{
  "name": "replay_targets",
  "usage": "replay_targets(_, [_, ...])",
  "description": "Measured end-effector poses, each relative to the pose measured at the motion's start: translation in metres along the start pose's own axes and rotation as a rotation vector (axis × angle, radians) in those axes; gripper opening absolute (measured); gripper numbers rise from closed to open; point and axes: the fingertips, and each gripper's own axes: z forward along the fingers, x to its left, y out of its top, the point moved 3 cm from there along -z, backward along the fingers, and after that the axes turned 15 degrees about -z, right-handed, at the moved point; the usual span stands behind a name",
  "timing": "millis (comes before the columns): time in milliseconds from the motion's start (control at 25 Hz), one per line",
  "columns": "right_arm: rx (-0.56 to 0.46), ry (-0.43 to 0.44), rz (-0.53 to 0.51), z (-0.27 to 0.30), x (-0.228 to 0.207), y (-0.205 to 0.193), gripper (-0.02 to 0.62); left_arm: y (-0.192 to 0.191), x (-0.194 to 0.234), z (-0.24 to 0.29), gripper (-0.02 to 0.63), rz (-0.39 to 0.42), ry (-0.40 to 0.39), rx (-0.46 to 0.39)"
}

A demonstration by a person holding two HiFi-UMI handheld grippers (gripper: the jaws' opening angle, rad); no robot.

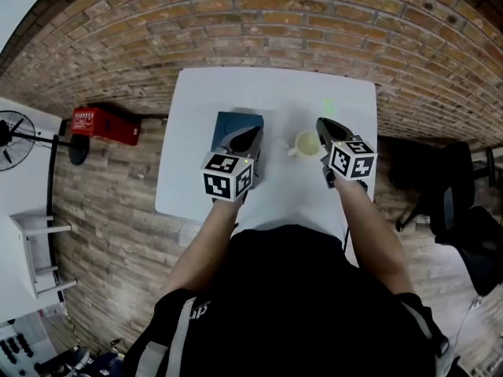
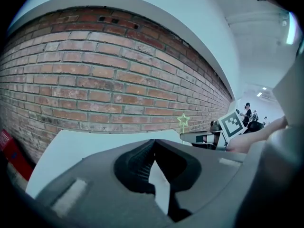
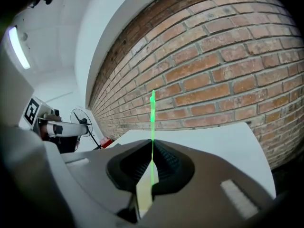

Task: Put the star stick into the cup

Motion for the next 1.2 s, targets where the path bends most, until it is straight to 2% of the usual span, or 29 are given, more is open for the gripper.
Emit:
replay_targets(200, [0.047,-0.011,0.017,-0.002,0.003,-0.014,0.017,-0.002,-0.002,0.005,0.006,0.006,-0.026,0.023])
replay_targets(480, [0.085,-0.015,0.055,-0.008,0.004,-0.025,0.126,0.000,-0.004,0.005,0.006,0.016,-0.049,0.029])
replay_targets(680, [0.104,-0.027,0.111,-0.015,-0.003,-0.029,0.171,0.003,-0.007,0.006,0.006,0.014,-0.072,0.026])
replay_targets(920, [0.106,-0.061,0.193,-0.031,-0.015,-0.032,0.176,0.014,-0.019,0.005,0.006,0.042,-0.110,0.024])
replay_targets(1200, [0.118,-0.023,0.217,-0.033,-0.008,-0.037,0.176,0.018,-0.031,0.009,0.006,0.046,-0.144,0.027])
